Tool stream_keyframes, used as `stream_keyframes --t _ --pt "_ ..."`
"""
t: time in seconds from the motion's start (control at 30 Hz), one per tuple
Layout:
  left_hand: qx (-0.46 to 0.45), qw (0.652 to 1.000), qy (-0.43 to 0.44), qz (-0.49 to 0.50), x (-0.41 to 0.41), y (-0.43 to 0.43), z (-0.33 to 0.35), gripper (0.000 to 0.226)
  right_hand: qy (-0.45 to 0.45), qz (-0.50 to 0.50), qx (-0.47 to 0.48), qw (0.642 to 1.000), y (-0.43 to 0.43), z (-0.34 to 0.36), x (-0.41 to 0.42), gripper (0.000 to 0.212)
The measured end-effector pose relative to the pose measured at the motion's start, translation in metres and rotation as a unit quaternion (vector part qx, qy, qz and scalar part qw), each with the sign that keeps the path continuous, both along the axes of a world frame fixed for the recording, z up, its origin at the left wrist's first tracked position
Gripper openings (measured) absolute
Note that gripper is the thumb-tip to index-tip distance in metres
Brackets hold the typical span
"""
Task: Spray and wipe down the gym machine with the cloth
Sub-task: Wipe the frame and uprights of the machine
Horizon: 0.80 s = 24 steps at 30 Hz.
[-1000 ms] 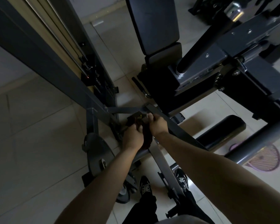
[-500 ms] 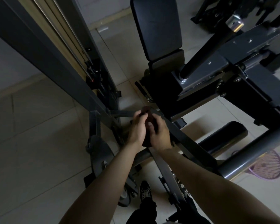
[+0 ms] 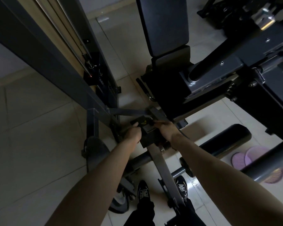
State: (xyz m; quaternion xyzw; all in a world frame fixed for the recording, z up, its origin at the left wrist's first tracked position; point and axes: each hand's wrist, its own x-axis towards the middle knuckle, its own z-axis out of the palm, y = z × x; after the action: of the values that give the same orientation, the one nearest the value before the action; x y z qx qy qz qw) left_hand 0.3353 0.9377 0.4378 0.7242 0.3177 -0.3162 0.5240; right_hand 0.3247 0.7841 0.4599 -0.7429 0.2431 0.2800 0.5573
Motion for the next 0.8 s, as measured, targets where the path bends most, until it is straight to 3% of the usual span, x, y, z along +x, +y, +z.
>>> stream_keyframes --t 0.1,0.27,0.43,0.53,0.67,0.8 --pt "0.000 0.999 0.029 -0.018 0.012 0.004 -0.005 0.050 0.002 0.018 0.035 0.999 0.002 0.000 0.011 0.026" --pt "0.042 0.996 0.023 -0.075 0.023 0.001 -0.011 0.051 0.035 0.083 -0.040 0.995 0.016 -0.015 0.045 0.028" --pt "0.043 0.996 -0.006 -0.076 0.022 0.000 -0.031 0.048 0.070 0.116 -0.045 0.990 0.032 -0.025 0.070 0.031" --pt "0.022 0.997 -0.020 -0.067 0.022 0.001 -0.032 0.045 0.115 0.087 -0.012 0.990 0.037 -0.035 0.082 0.021" --pt "-0.009 0.998 -0.043 -0.036 0.021 -0.003 -0.030 0.040 0.134 0.084 0.026 0.987 0.044 -0.045 0.091 0.023" --pt "0.027 0.998 -0.025 -0.047 0.023 -0.001 -0.035 0.044 0.128 0.062 0.031 0.989 0.042 -0.033 0.080 0.021"
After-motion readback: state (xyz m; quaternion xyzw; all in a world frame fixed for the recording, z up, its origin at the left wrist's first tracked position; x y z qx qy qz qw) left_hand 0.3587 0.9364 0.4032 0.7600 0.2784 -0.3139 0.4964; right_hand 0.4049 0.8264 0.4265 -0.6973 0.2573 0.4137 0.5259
